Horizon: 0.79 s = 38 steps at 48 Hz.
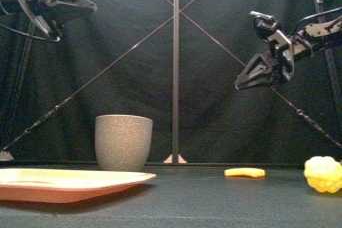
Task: Pick the fries then place it in the grey bowl
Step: Pick the fries
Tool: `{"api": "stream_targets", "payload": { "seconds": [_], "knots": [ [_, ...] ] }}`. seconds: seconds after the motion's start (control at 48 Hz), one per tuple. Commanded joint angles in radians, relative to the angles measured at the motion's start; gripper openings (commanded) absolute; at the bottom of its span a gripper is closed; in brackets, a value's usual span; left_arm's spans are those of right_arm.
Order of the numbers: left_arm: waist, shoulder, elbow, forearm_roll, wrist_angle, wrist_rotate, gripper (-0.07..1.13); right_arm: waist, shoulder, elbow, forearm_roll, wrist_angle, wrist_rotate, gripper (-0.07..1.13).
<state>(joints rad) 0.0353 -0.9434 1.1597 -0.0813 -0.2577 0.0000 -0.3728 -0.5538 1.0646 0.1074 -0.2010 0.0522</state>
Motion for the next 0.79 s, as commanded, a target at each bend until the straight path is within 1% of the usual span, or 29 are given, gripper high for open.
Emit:
{"api": "stream_targets", "payload": {
  "seconds": [0.021, 0.062, 0.104, 0.25, 0.333, 0.375, 0.479, 0.583, 0.708, 0.792],
  "knots": [
    [-0.002, 0.006, -0.023, 0.000, 0.000, 0.002, -0.02, -0.002, 0.003, -0.028, -0.058, -0.003, 0.003, 0.96],
    [-0.002, 0.005, -0.025, 0.000, 0.000, 0.002, -0.02, -0.002, 0.011, -0.029, -0.078, -0.003, 0.002, 1.02],
    [-0.002, 0.005, -0.026, 0.000, 0.000, 0.002, -0.02, -0.002, 0.015, -0.031, -0.098, -0.003, -0.008, 1.05],
    [-0.002, 0.005, -0.029, 0.003, 0.000, 0.002, -0.02, 0.000, 0.044, -0.040, -0.190, 0.055, 0.003, 1.04],
    [0.000, 0.008, -0.025, 0.003, 0.000, 0.002, -0.02, 0.005, 0.063, -0.063, -0.209, 0.141, 0.008, 1.04],
    [0.003, 0.008, -0.023, 0.003, 0.000, 0.002, -0.02, 0.008, 0.078, -0.083, -0.207, 0.216, 0.012, 1.04],
    [0.009, 0.017, -0.017, 0.000, 0.000, 0.000, -0.02, 0.018, 0.115, -0.141, -0.161, 0.377, 0.014, 1.04],
    [0.012, 0.029, -0.015, 0.000, 0.000, 0.002, -0.02, 0.035, 0.169, -0.202, -0.077, 0.495, 0.011, 1.04],
    [0.021, 0.041, -0.018, -0.002, 0.000, 0.002, -0.02, 0.057, 0.264, -0.262, -0.006, 0.578, 0.011, 1.04],
    [0.026, 0.043, -0.018, -0.002, 0.000, 0.002, -0.02, 0.071, 0.331, -0.293, 0.008, 0.614, 0.011, 1.04]
  ]
}}
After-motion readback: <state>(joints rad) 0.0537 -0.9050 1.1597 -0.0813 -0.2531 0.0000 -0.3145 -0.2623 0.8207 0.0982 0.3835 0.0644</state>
